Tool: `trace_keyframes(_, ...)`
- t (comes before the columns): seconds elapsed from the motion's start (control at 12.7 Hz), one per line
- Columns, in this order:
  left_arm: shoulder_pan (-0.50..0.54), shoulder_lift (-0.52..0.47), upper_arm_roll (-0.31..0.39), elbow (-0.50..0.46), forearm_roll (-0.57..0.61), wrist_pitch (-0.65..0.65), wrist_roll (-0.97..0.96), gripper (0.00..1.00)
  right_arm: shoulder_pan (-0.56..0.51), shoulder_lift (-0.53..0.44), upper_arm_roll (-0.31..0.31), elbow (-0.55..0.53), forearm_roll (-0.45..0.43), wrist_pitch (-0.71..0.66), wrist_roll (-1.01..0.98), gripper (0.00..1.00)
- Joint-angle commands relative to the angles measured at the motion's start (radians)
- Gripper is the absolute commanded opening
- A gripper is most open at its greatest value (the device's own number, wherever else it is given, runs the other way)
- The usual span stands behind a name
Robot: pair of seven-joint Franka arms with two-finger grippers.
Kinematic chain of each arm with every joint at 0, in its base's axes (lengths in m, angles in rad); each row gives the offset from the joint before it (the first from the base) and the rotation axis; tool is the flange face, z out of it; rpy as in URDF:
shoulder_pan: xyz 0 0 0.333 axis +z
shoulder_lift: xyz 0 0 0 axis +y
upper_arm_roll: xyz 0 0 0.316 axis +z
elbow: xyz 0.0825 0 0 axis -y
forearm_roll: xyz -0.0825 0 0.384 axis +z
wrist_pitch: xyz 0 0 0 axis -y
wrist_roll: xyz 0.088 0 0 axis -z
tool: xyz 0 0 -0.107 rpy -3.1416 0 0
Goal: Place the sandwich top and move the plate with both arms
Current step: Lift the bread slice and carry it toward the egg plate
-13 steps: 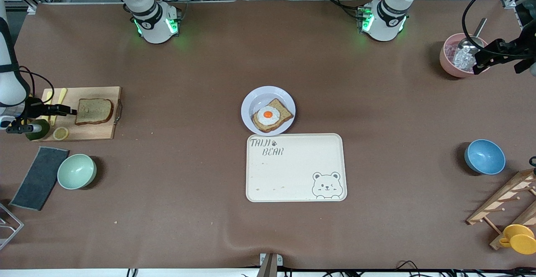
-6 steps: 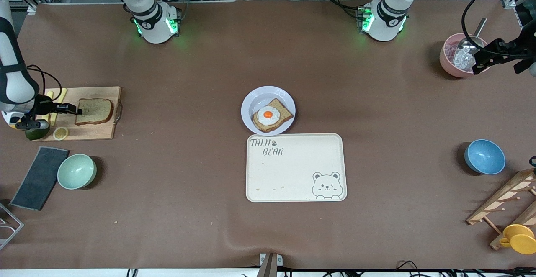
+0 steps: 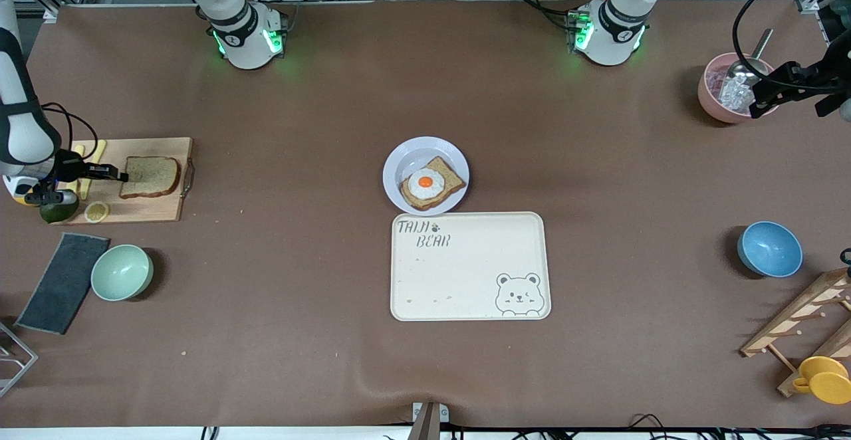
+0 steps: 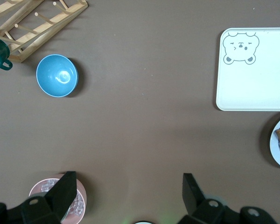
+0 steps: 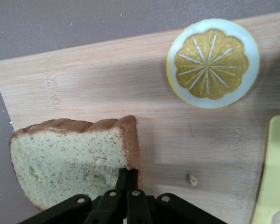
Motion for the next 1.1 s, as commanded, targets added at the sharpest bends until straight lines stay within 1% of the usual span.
trace_keyframes(0.0, 0.0, -0.008, 0.0, 0.001, -0.018, -0.006, -0.003, 1.0, 0.005, -0.025, 0.03, 0.016, 0.02, -0.074, -0.017, 0.0)
trace_keyframes(0.16, -0.001, -0.008, -0.007, 0.005, -0.027, -0.006, -0.009, 1.0, 0.025, -0.033, 0.033, 0.103, 0.02, -0.236, 0.008, 0.0)
trace_keyframes(0.39, 0.0, -0.009, -0.011, 0.004, -0.039, -0.006, -0.013, 1.0, 0.075, -0.039, 0.036, 0.18, 0.026, -0.392, 0.018, 0.0)
trace_keyframes(0.55, 0.0, -0.009, -0.013, 0.002, -0.039, -0.006, -0.013, 1.0, 0.095, -0.038, 0.035, 0.214, 0.122, -0.497, 0.049, 0.0)
trace_keyframes(0.63, 0.0, -0.009, -0.013, 0.001, -0.039, -0.009, -0.013, 1.0, 0.117, -0.038, 0.035, 0.234, 0.144, -0.544, 0.081, 0.0)
trace_keyframes(0.79, 0.0, -0.009, -0.013, 0.001, -0.041, -0.009, -0.013, 1.0, 0.167, -0.045, 0.036, 0.25, 0.18, -0.591, 0.139, 0.0)
trace_keyframes(1.03, 0.002, -0.02, -0.013, -0.002, -0.041, -0.019, -0.013, 1.0, 0.276, -0.061, 0.035, 0.25, 0.289, -0.634, 0.263, 0.0)
